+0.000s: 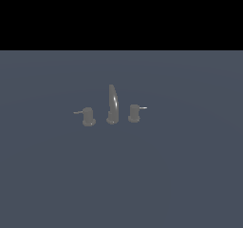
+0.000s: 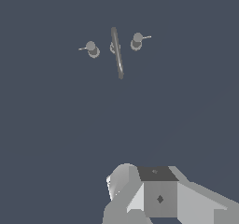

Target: Turn on the faucet by rotating a designated handle.

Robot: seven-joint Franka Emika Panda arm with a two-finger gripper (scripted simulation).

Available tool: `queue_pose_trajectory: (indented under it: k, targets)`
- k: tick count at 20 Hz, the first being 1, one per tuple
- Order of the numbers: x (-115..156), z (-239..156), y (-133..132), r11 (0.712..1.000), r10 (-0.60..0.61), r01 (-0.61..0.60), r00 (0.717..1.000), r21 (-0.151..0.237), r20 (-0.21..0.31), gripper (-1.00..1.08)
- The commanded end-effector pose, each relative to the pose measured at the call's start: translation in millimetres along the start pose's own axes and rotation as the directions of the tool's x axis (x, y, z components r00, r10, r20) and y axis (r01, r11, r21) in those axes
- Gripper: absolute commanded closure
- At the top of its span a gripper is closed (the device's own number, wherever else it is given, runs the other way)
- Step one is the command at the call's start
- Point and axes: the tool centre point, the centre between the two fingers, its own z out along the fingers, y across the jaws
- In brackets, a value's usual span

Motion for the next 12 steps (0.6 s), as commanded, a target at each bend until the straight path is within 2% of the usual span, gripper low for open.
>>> queue_pose_trajectory:
  k: [1,12]
  targets:
    - [0.0,0.0,0.0,1.000,0.000,0.000,1.000,0.000,0.000,1.08]
    - [7.3,-7.7,-3.8,0.999,-0.035,0.034,0.999,-0.033,-0.014,1.08]
